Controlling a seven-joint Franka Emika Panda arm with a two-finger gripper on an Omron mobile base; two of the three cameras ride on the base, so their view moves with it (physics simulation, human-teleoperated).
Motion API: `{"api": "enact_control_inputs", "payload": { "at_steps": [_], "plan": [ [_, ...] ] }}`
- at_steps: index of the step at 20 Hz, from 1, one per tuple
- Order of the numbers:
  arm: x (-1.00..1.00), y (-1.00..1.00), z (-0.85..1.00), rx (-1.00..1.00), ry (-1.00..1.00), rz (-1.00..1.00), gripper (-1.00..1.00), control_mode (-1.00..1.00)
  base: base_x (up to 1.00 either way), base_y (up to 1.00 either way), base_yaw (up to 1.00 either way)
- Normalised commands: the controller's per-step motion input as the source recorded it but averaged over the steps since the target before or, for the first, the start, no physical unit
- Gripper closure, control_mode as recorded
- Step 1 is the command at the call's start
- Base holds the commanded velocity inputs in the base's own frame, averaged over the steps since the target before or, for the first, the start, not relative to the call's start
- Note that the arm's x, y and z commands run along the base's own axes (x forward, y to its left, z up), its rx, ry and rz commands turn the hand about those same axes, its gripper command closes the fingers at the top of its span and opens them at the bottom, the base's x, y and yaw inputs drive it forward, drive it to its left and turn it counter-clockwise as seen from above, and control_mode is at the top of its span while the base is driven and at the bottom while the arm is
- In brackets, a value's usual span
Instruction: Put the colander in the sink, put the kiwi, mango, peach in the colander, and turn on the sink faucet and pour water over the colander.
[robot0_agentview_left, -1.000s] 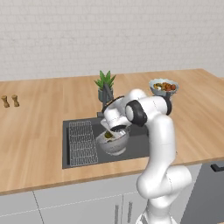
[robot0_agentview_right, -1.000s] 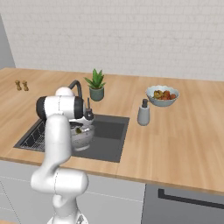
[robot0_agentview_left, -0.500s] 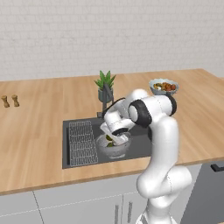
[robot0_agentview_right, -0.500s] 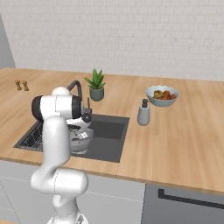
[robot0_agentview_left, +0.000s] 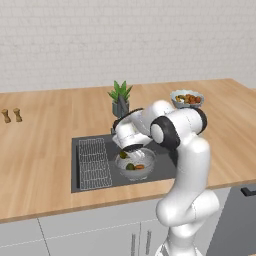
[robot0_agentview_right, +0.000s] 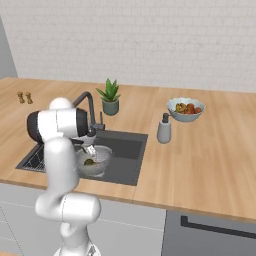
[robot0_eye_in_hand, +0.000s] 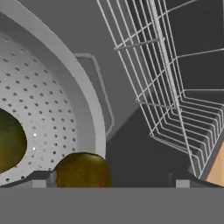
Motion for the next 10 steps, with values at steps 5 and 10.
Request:
{"api": "enact_control_inputs", "payload": {
  "at_steps": [5,10],
  "plan": [
    [-0.97,-0.69,-0.06,0.00,-0.07,0.00,-1.00,-1.00,0.00,0.00,0.00],
    [-0.87,-0.79,0.18,0.00,-0.10,0.00,-1.00,-1.00,0.00,0.00,0.00]
  ]
}}
